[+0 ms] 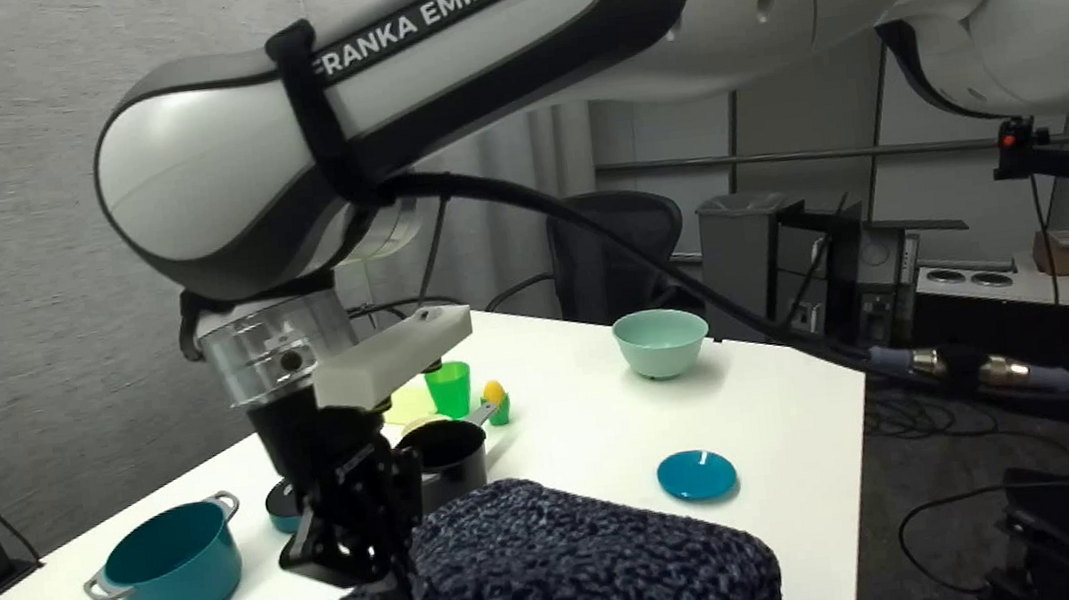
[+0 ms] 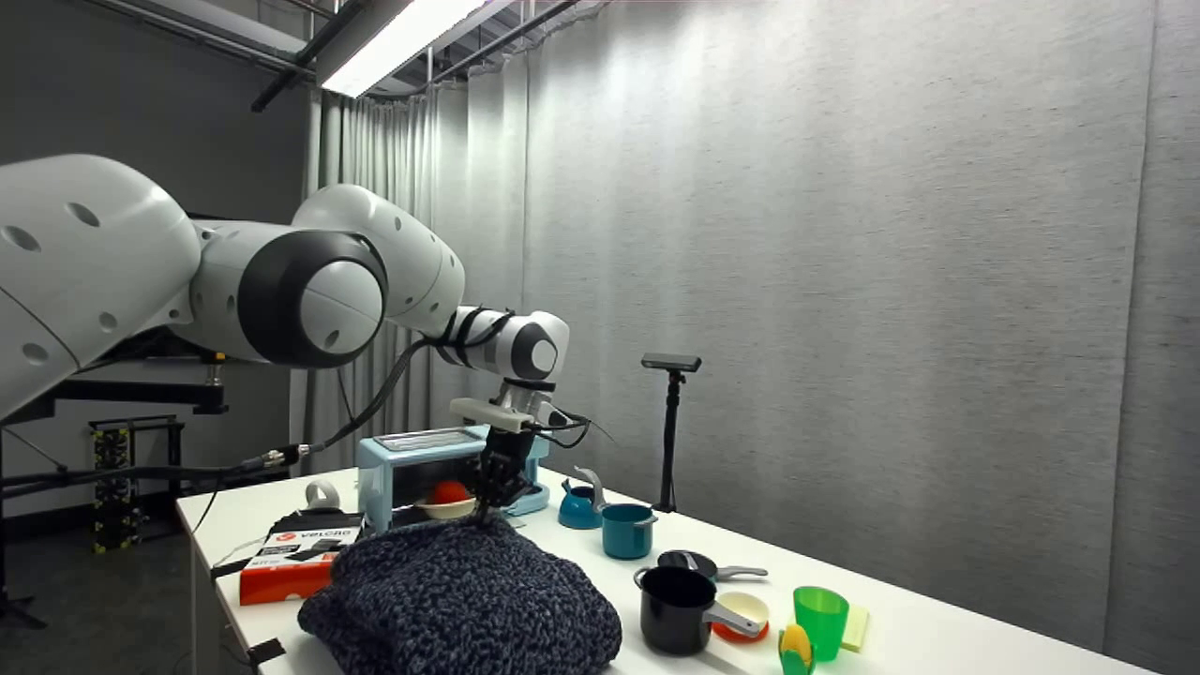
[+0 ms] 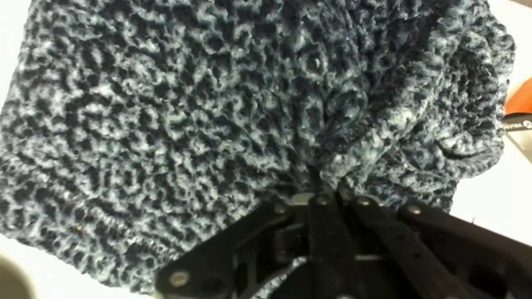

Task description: Unfold the blanket

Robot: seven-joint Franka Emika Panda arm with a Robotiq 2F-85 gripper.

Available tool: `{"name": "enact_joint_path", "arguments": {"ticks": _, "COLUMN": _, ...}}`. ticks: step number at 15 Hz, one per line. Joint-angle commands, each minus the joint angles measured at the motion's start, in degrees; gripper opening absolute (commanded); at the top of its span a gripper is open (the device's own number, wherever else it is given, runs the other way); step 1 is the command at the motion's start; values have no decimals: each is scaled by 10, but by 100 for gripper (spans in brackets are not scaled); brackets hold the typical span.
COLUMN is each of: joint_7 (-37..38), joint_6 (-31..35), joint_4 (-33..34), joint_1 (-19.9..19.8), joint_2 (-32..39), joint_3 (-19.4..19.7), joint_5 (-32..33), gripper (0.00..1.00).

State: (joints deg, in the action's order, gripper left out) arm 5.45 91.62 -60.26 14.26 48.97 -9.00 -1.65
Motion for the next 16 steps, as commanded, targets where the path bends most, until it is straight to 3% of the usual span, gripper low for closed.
{"name": "enact_joint_path", "arguments": {"ticks": 1, "joint_7": -21, "joint_6": 61, "joint_4": -96, "joint_1": -39, "joint_2": -88, "joint_3": -5, "joint_5": -22, "gripper": 1}}
{"name": "enact_joint_path", "arguments": {"ticks": 5, "joint_7": -36, "joint_6": 139, "joint_4": -205, "joint_1": -81, "joint_2": -185, "joint_3": -4, "joint_5": -43, "gripper": 1}}
{"name": "enact_joint_path", "arguments": {"ticks": 11, "joint_7": -12, "joint_6": 242, "joint_4": -370, "joint_1": -132, "joint_2": -299, "joint_3": 19, "joint_5": -176, "gripper": 1}}
{"name": "enact_joint_path", "arguments": {"ticks": 16, "joint_7": 47, "joint_6": 328, "joint_4": -527, "joint_1": -145, "joint_2": -377, "joint_3": 72, "joint_5": -175, "gripper": 1}}
